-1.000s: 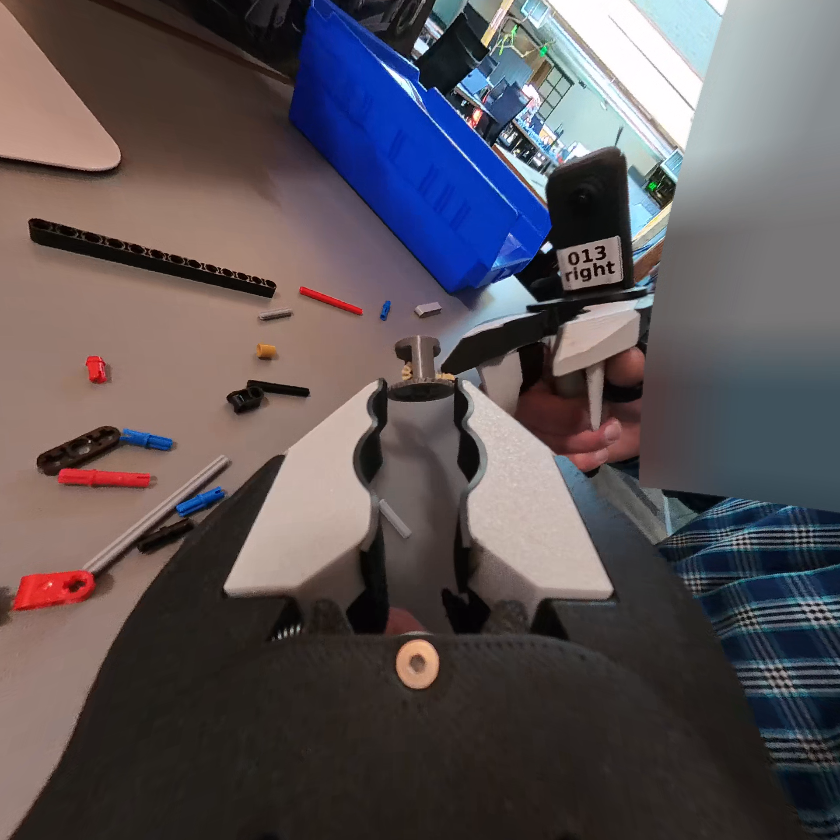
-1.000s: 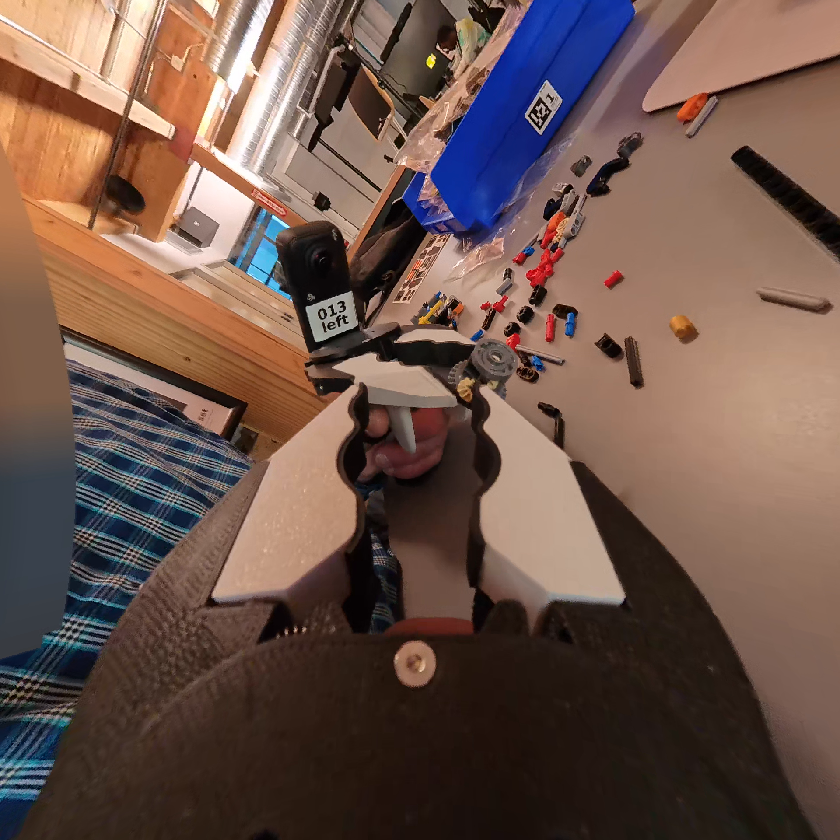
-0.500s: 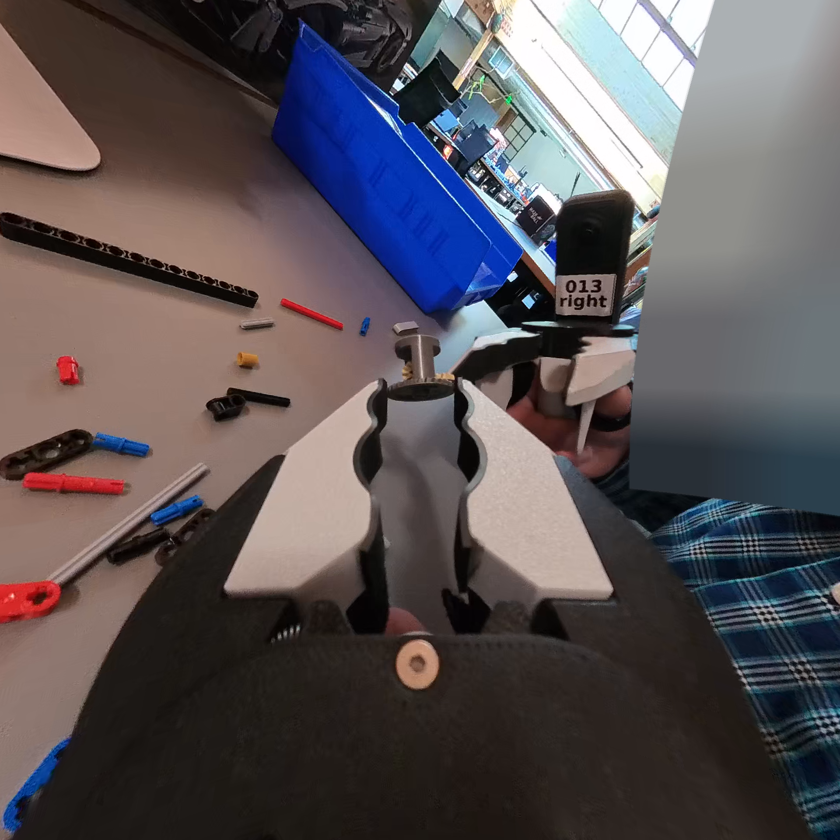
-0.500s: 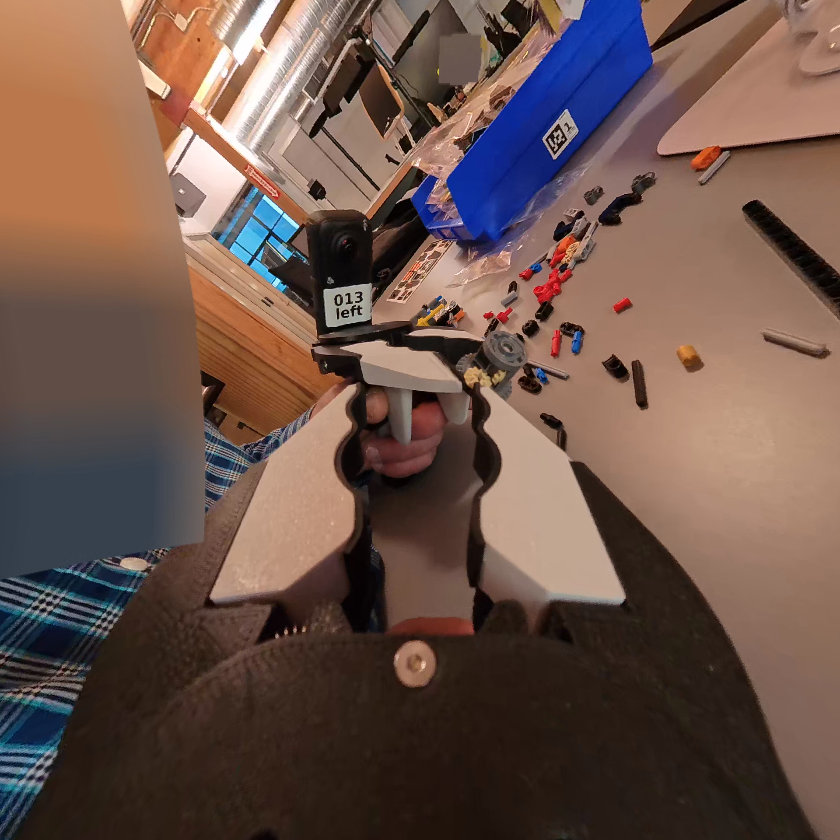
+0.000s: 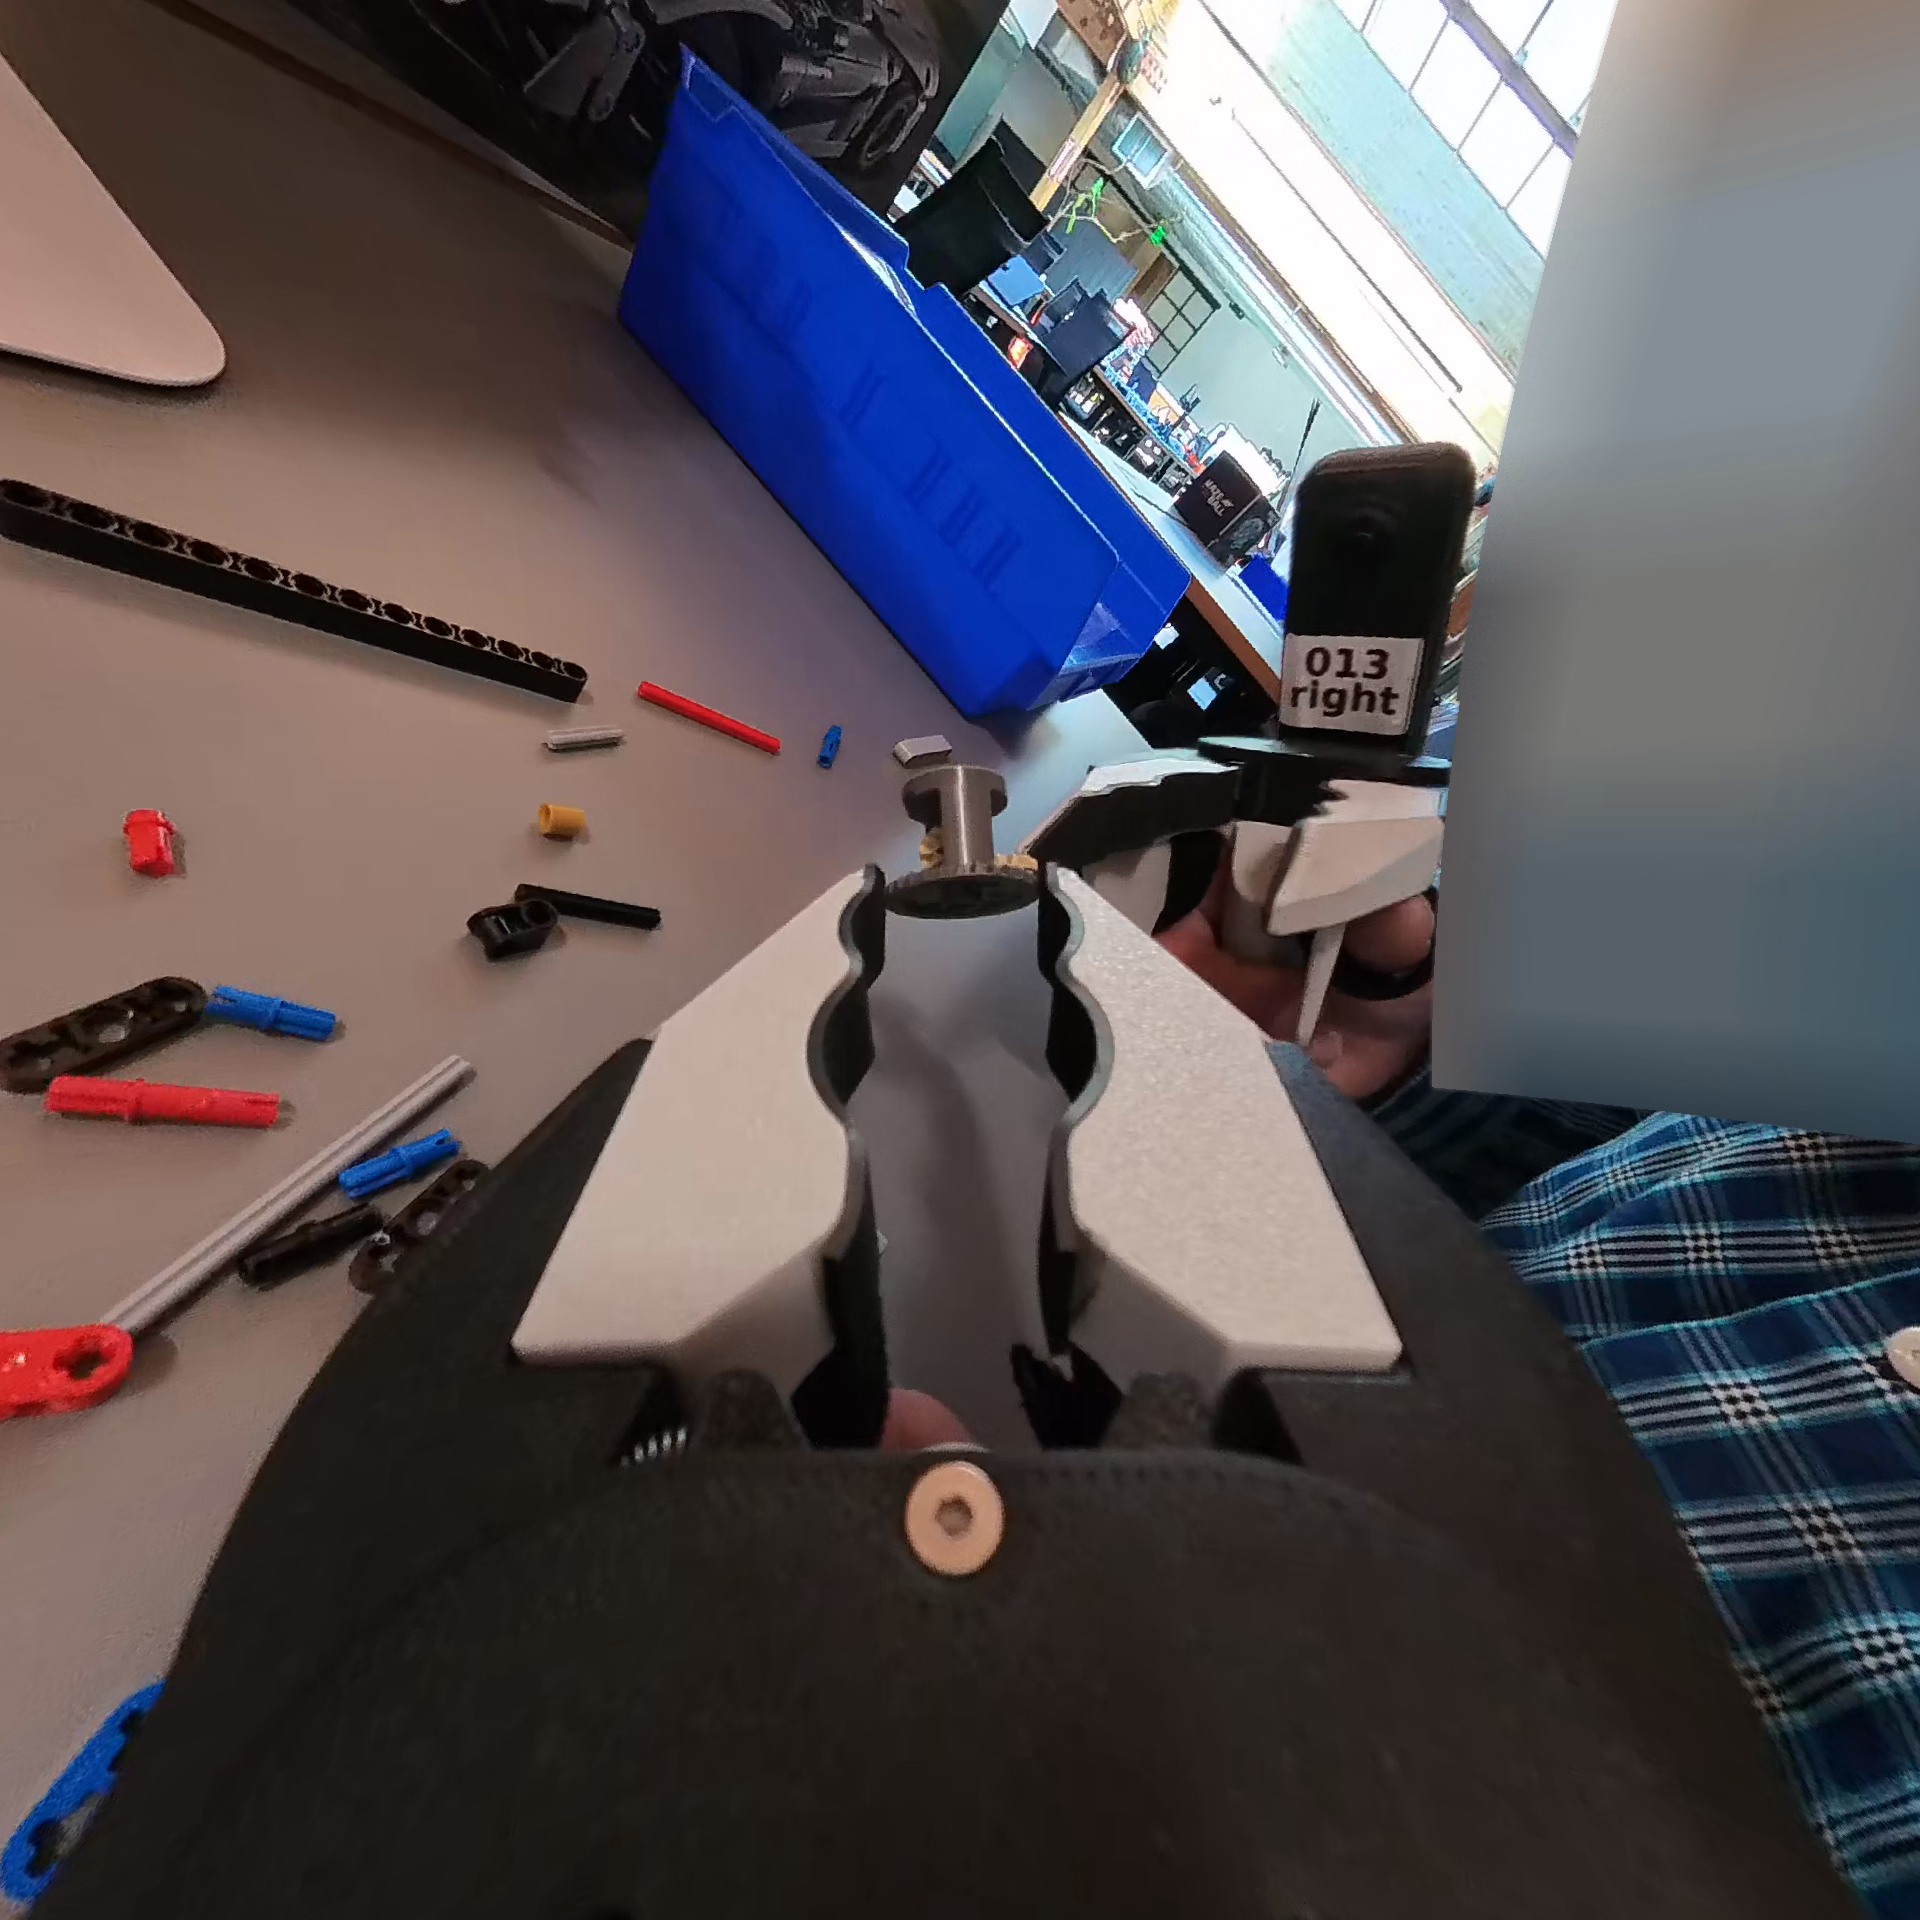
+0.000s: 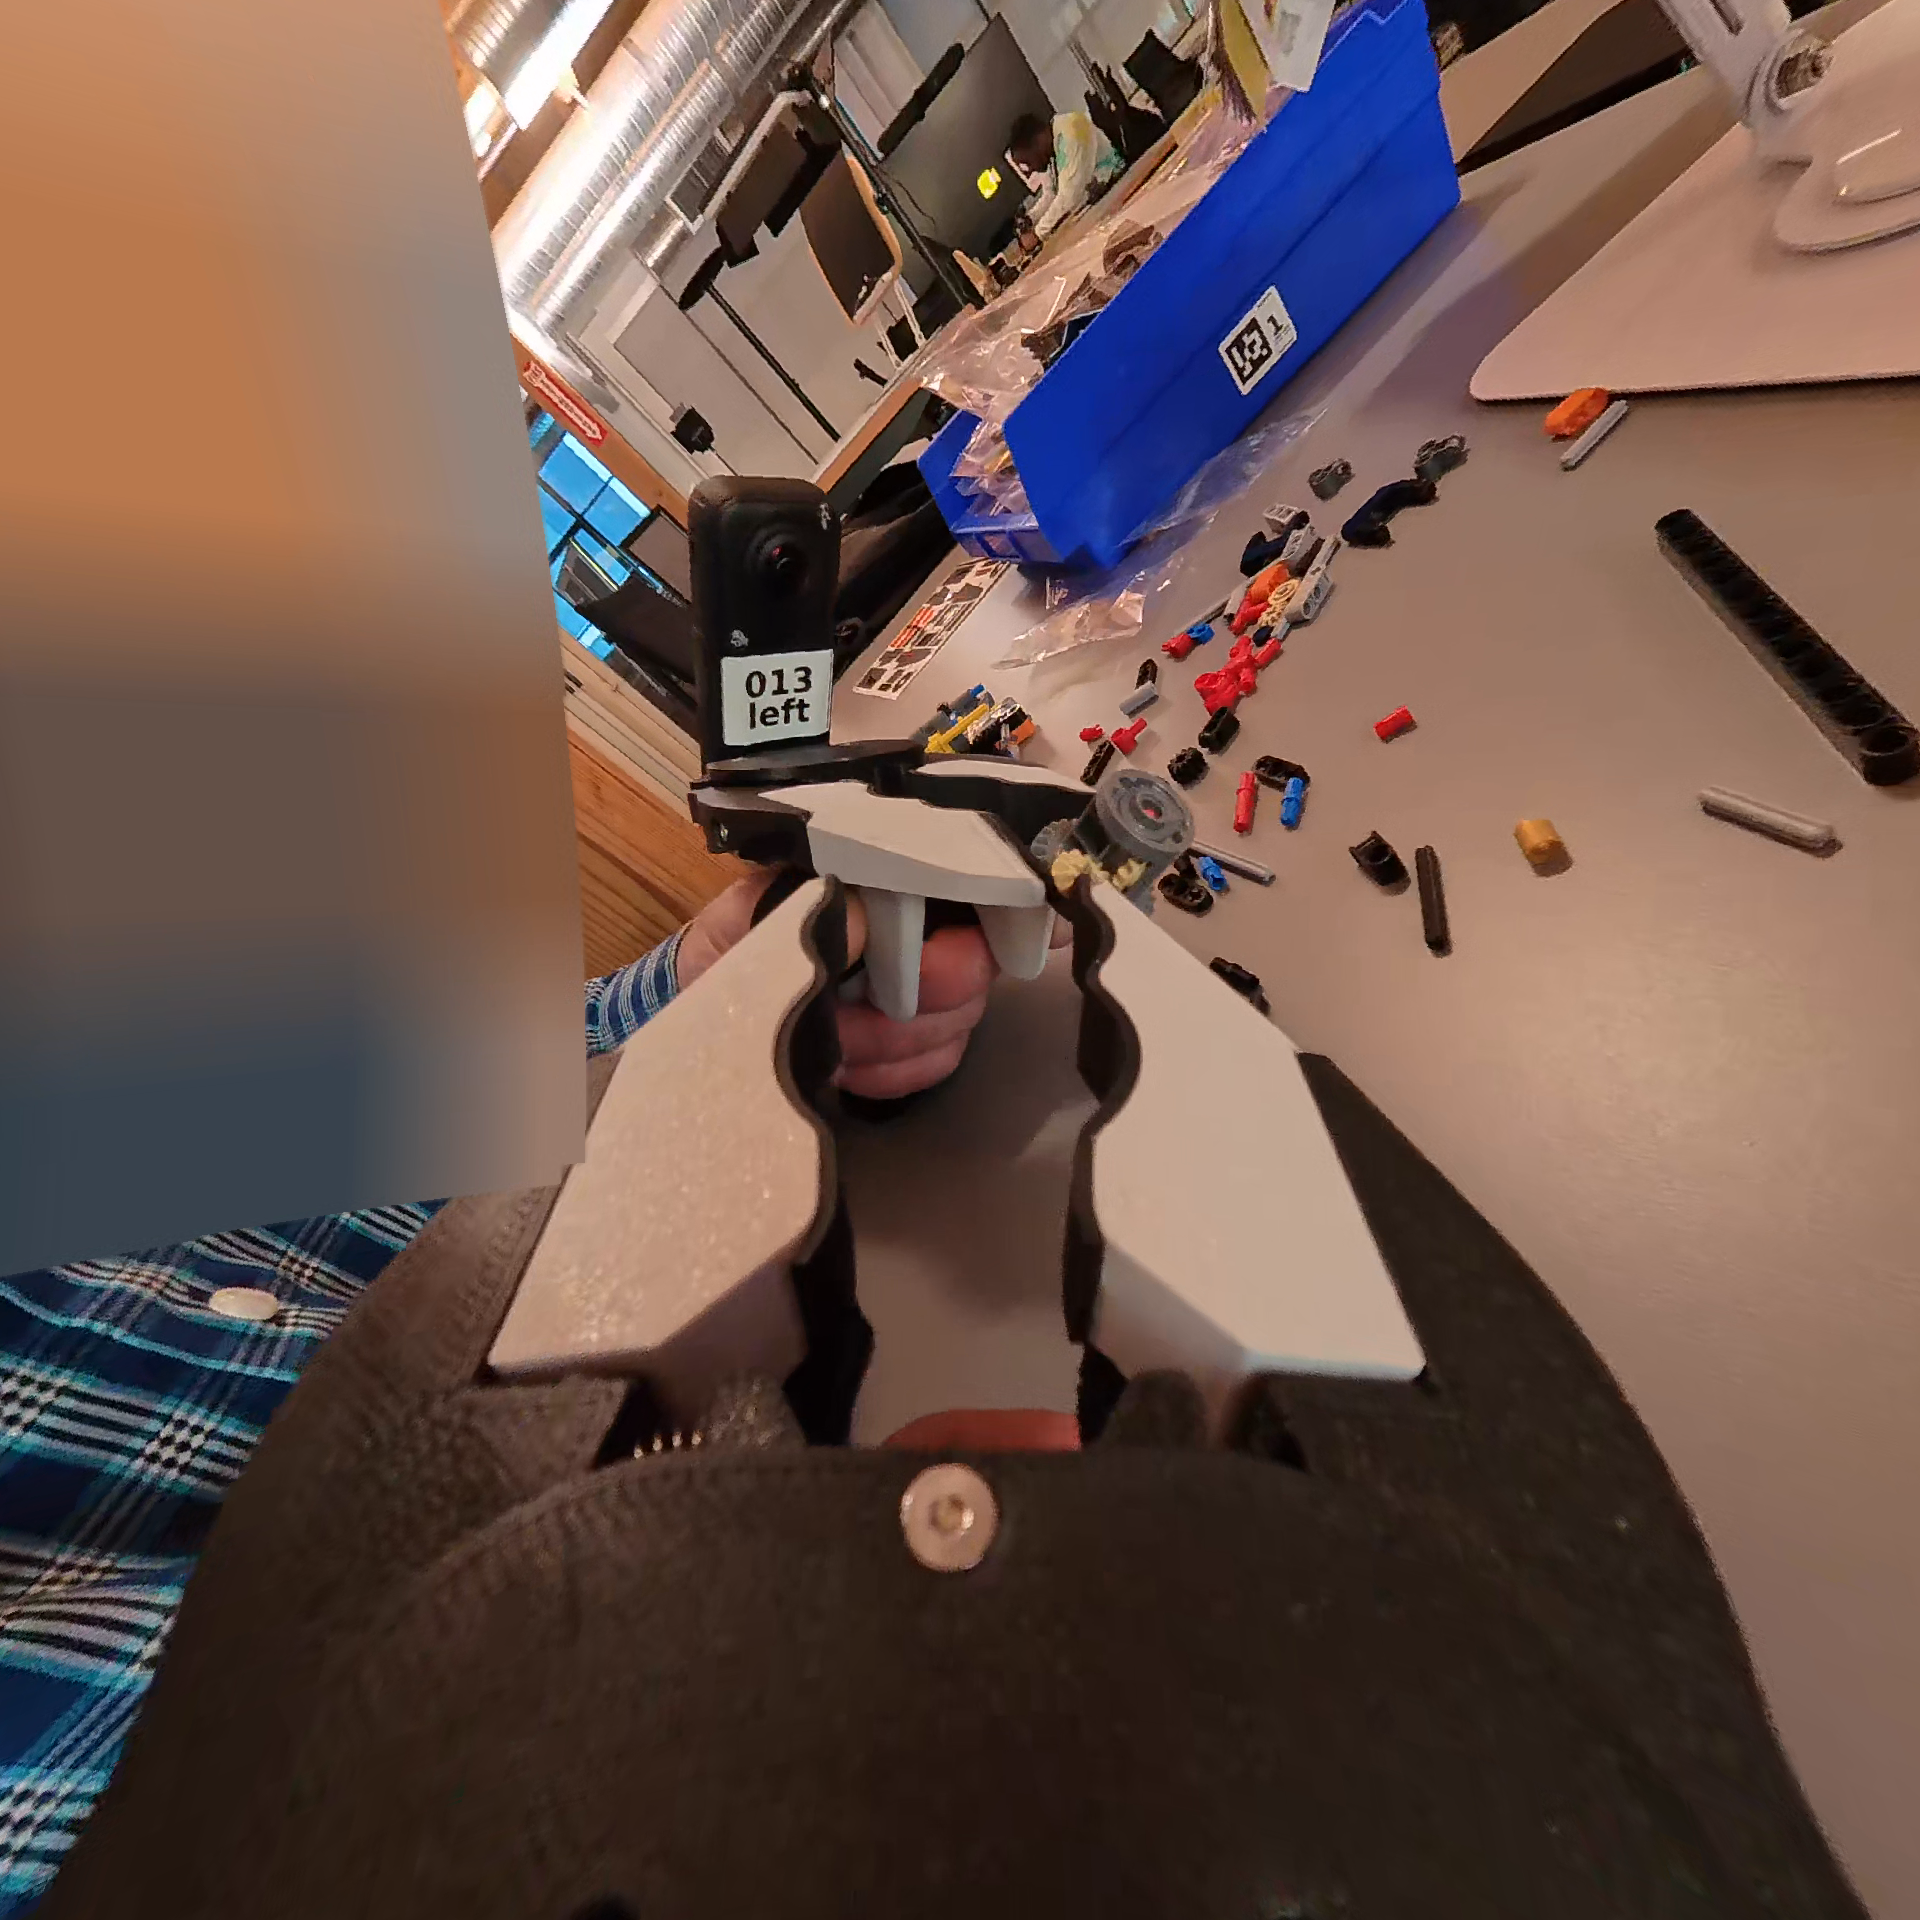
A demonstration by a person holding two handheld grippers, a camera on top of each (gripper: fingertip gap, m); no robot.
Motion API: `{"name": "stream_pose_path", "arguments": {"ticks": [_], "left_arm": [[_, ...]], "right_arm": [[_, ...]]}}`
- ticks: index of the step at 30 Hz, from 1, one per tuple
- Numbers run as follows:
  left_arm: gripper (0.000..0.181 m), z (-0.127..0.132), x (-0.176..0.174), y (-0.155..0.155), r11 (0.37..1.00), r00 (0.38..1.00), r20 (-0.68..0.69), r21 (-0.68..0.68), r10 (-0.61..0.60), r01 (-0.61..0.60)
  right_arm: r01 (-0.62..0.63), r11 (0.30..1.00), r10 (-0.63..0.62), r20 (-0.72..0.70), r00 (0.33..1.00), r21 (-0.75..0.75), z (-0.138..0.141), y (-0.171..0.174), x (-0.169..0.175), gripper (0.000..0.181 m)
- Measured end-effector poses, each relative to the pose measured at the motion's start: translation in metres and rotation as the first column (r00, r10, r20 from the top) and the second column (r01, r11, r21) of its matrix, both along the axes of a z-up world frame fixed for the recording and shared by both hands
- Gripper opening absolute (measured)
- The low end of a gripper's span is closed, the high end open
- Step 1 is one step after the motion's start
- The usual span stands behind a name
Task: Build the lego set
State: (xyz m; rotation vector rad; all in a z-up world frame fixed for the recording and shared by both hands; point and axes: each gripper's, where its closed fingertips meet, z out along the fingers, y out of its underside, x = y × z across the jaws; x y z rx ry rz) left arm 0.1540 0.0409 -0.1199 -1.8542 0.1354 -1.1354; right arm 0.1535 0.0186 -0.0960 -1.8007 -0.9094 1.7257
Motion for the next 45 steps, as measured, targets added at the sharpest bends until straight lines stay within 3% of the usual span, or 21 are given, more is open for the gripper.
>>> {"name": "stream_pose_path", "arguments": {"ticks": [8, 16, 29, 37, 40, 45], "left_arm": [[0.027, 0.001, 0.0, 0.0, 1.0, 1.0, 0.021, -0.003, -0.003, 0.003], [0.026, 0.014, 0.005, -0.006, 0.997, 0.987, 0.145, 0.009, -0.071, 0.071], [0.026, 0.025, 0.011, -0.011, 0.99, 0.966, 0.216, 0.028, -0.14, 0.138], [0.026, 0.026, 0.013, -0.011, 0.989, 0.964, 0.221, 0.033, -0.146, 0.143], [0.026, 0.026, 0.016, -0.011, 0.989, 0.968, 0.203, 0.045, -0.148, 0.142], [0.026, 0.024, 0.016, -0.01, 0.989, 0.972, 0.183, 0.045, -0.145, 0.139]], "right_arm": [[-0.003, 0.999, 0.003, 0.001, 1.0, 0.04, 0.001, 0.001, 0.001, 0.047], [0.031, 0.998, -0.031, 0.003, 1.0, 0.057, -0.002, 0.018, 0.009, 0.048], [-0.059, 0.996, 0.048, -0.145, 0.988, -0.071, 0.006, 0.015, 0.006, 0.019], [-0.045, 0.998, 0.035, -0.161, 0.986, -0.053, 0.007, 0.015, 0.006, 0.019], [-0.022, 0.998, 0.013, -0.153, 0.988, -0.054, 0.006, 0.016, 0.006, 0.011], [-0.009, 0.999, 0.001, -0.149, 0.989, -0.053, 0.004, 0.018, 0.008, 0.017]]}}
